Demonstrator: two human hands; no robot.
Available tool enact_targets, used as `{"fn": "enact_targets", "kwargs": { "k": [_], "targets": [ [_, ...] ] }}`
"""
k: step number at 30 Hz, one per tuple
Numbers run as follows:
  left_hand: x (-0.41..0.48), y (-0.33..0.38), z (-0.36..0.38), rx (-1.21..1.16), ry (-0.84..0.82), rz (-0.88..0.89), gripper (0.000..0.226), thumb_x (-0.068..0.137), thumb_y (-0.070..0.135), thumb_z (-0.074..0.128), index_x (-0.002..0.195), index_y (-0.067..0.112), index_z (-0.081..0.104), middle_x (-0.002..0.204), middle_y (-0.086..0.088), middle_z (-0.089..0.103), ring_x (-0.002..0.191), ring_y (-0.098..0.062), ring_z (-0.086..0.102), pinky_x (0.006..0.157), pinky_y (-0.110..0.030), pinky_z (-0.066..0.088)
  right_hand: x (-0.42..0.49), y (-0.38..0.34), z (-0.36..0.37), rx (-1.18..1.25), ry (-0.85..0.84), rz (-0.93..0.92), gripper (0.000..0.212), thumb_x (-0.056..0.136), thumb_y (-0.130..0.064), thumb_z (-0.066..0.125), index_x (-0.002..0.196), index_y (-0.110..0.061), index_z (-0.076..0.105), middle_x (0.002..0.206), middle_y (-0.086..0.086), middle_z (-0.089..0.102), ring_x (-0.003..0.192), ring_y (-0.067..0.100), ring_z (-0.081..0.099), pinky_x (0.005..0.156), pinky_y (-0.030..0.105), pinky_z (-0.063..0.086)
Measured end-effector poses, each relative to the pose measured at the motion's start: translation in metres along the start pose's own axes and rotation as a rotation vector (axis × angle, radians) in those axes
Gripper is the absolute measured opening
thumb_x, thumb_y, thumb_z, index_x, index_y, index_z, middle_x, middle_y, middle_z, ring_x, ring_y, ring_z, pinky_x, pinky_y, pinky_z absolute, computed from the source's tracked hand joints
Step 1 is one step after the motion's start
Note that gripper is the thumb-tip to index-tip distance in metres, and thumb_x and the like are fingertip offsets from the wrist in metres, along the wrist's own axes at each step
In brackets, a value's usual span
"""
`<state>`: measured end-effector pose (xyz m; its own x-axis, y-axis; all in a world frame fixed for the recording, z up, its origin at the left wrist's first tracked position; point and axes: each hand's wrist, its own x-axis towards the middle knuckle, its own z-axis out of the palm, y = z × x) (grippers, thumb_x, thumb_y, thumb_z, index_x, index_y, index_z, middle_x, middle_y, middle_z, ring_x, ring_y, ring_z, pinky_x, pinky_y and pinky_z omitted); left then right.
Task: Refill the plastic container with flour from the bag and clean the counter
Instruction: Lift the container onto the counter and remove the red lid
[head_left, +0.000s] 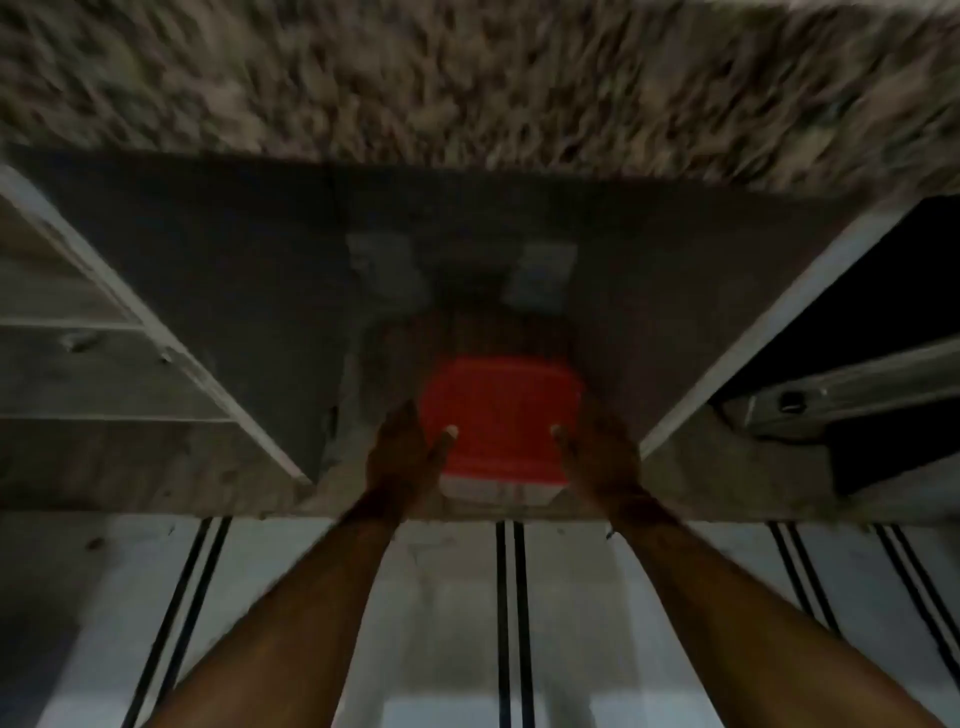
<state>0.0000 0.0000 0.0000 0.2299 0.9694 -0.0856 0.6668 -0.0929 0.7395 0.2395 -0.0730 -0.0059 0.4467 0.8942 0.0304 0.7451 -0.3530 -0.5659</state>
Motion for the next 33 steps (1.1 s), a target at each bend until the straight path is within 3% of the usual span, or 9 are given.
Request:
{"fn": "enact_targets", "kwargs": {
  "k": [3,6,11,13,15,18,25,29,33],
  "targets": [
    [0.034,-0.038,0.036,0.0,-0.039,-0.145,0.109,0.086,0.074,0.057,0.164,0.009,0.016,0.166,-0.016,0.031,0.152,-0.035,0.033,0.124,-0.042,0.027,0.028,0.03,0.039,0.031,-0.041,0.165,0.085,0.09,-0.065,0.053,0.158,-0.022,0.027,0.151,0.016,0.049,0.134,0.039,0.051,0.11,0.054,0.043],
    [0.067,-0.083,0.073,-0.122,-0.12,-0.204,0.128,0.06,0.095,0.062,0.161,0.022,0.031,0.158,-0.01,0.047,0.142,-0.031,0.05,0.117,-0.047,0.042,0.041,0.05,0.067,0.174,-0.07,0.252,0.101,0.086,-0.053,0.072,0.162,-0.019,0.016,0.154,0.015,0.046,0.135,0.039,0.05,0.113,0.047,0.04],
    [0.057,-0.06,0.063,-0.17,-0.116,-0.237,0.093,0.08,0.055,0.08,0.153,0.01,0.047,0.151,-0.011,0.055,0.138,-0.027,0.055,0.114,-0.032,0.041,0.047,0.072,0.077,0.396,-0.068,0.295,0.122,0.06,-0.08,0.062,0.161,-0.027,0.02,0.152,0.013,0.046,0.135,0.038,0.05,0.113,0.054,0.042],
    [0.041,-0.051,0.05,-0.194,-0.183,-0.284,0.089,0.083,0.048,0.081,0.154,0.009,0.045,0.153,-0.011,0.053,0.141,-0.028,0.052,0.116,-0.031,0.039,0.035,0.07,0.071,0.395,-0.078,0.29,0.114,0.067,-0.078,0.063,0.161,-0.027,0.021,0.15,0.014,0.049,0.134,0.037,0.052,0.112,0.054,0.043],
    [0.015,-0.038,0.029,-0.263,-0.229,-0.32,0.107,0.073,0.058,0.082,0.157,0.011,0.038,0.158,-0.012,0.047,0.145,-0.03,0.046,0.121,-0.036,0.035,0.014,0.054,0.048,0.383,-0.113,0.268,0.103,0.079,-0.072,0.062,0.161,-0.03,0.018,0.151,0.012,0.049,0.134,0.035,0.053,0.113,0.053,0.043],
    [-0.026,-0.009,-0.002,-0.31,-0.17,-0.343,0.091,0.087,0.041,0.081,0.158,0.01,0.035,0.16,-0.011,0.044,0.148,-0.029,0.042,0.124,-0.036,0.029,-0.015,0.025,0.006,0.357,-0.12,0.293,0.089,0.089,-0.065,0.061,0.16,-0.025,0.025,0.146,0.01,0.056,0.129,0.032,0.057,0.113,0.049,0.045],
    [-0.139,0.106,-0.124,-0.214,-0.059,-0.582,0.076,0.079,0.071,0.072,0.129,0.016,0.064,0.127,-0.008,0.071,0.116,-0.029,0.068,0.096,-0.028,0.049,-0.105,-0.072,-0.142,0.299,-0.103,0.435,0.064,0.09,-0.052,0.069,0.129,-0.003,0.059,0.119,0.019,0.07,0.106,0.034,0.069,0.091,0.029,0.051],
    [-0.206,0.195,-0.219,-0.216,-0.008,-0.544,0.071,0.081,0.066,0.074,0.134,0.022,0.06,0.124,-0.003,0.071,0.112,-0.025,0.067,0.096,-0.03,0.048,-0.163,-0.145,-0.253,0.268,-0.149,0.449,0.08,0.083,-0.074,0.056,0.136,-0.014,0.048,0.125,0.015,0.061,0.11,0.034,0.064,0.095,0.048,0.056],
    [-0.251,0.271,-0.31,-0.188,-0.012,-0.537,0.075,0.079,0.071,0.071,0.126,0.014,0.06,0.115,-0.003,0.068,0.104,-0.026,0.068,0.083,-0.031,0.051,-0.205,-0.221,-0.36,0.283,-0.16,0.43,0.084,0.082,-0.082,0.052,0.143,-0.028,0.036,0.128,0.006,0.056,0.109,0.027,0.064,0.091,0.05,0.059]
  ]
}}
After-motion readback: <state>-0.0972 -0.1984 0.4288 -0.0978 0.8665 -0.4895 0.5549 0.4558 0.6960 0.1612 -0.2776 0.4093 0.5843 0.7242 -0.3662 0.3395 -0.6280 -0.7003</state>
